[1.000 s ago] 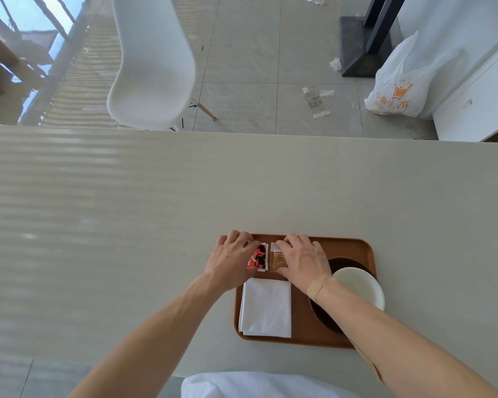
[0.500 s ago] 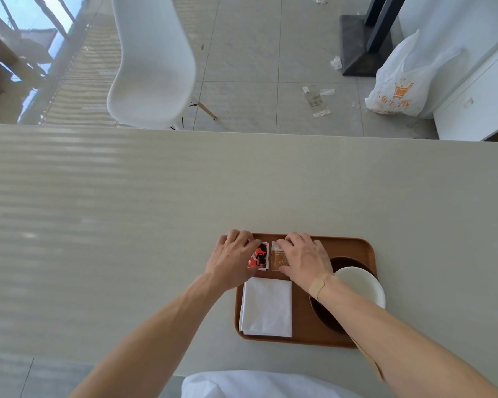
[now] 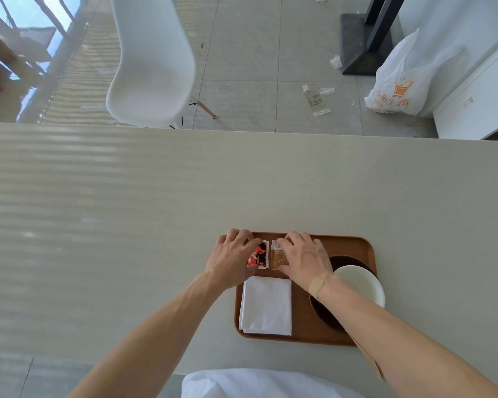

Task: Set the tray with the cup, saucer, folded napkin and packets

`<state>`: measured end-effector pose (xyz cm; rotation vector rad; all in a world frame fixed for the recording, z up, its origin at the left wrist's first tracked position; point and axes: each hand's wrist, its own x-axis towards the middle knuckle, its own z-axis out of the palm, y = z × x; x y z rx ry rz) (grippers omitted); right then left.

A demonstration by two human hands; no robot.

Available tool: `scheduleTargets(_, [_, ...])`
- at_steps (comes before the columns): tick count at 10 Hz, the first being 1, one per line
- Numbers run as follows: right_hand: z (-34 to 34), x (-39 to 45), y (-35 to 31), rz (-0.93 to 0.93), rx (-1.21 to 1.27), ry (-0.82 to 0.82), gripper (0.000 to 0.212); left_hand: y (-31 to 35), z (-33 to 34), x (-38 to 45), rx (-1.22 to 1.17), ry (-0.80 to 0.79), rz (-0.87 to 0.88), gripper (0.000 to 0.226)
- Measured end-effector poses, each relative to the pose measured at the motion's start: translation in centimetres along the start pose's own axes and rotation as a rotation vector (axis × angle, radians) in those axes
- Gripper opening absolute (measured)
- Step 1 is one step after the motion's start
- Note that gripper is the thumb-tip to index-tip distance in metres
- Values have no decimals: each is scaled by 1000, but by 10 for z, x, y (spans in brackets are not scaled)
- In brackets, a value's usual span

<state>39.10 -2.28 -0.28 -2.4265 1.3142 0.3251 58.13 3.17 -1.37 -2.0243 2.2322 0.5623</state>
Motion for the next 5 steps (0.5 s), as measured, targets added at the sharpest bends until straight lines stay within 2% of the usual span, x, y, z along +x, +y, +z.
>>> scheduleTargets(5, [-6, -14, -4, -6, -1, 63, 56, 0, -3, -11, -67, 69, -21, 54])
